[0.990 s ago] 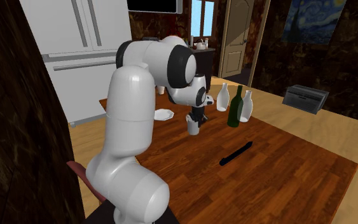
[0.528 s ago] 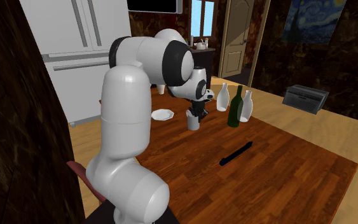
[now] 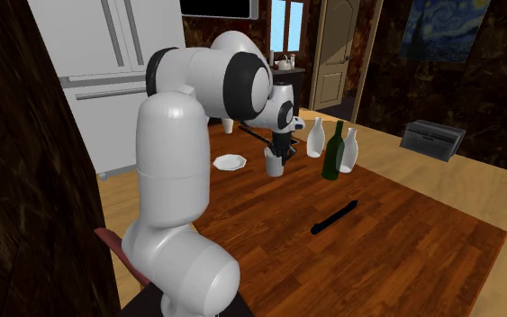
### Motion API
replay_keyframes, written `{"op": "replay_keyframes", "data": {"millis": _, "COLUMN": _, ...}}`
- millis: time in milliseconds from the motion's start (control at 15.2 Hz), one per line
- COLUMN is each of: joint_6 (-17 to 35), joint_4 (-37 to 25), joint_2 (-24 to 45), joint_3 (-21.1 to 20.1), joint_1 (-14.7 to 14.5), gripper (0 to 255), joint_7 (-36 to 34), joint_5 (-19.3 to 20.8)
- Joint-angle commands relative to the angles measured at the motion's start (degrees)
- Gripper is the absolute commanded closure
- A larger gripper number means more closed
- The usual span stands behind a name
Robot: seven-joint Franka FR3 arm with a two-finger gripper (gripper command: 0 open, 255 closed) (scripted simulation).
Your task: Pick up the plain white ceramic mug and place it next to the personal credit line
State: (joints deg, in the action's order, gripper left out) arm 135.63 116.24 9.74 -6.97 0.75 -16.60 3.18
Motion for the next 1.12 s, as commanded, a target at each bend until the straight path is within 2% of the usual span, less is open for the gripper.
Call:
{"op": "replay_keyframes", "data": {"millis": 0, "joint_6": -1.65, "joint_4": -0.73, "joint_2": -0.91, "joint_3": -0.05, "joint_1": 0.05, "gripper": 255, "joint_7": 0.19, "joint_5": -0.23}}
{"op": "replay_keyframes", "data": {"millis": 330, "joint_6": -4.59, "joint_4": -2.31, "joint_2": -2.28, "joint_3": -0.11, "joint_1": 0.09, "gripper": 255, "joint_7": 0.46, "joint_5": -0.56}}
{"op": "replay_keyframes", "data": {"millis": 1056, "joint_6": -2.91, "joint_4": -4.10, "joint_2": 2.11, "joint_3": -4.97, "joint_1": -8.92, "gripper": 255, "joint_7": -16.43, "joint_5": 4.64}}
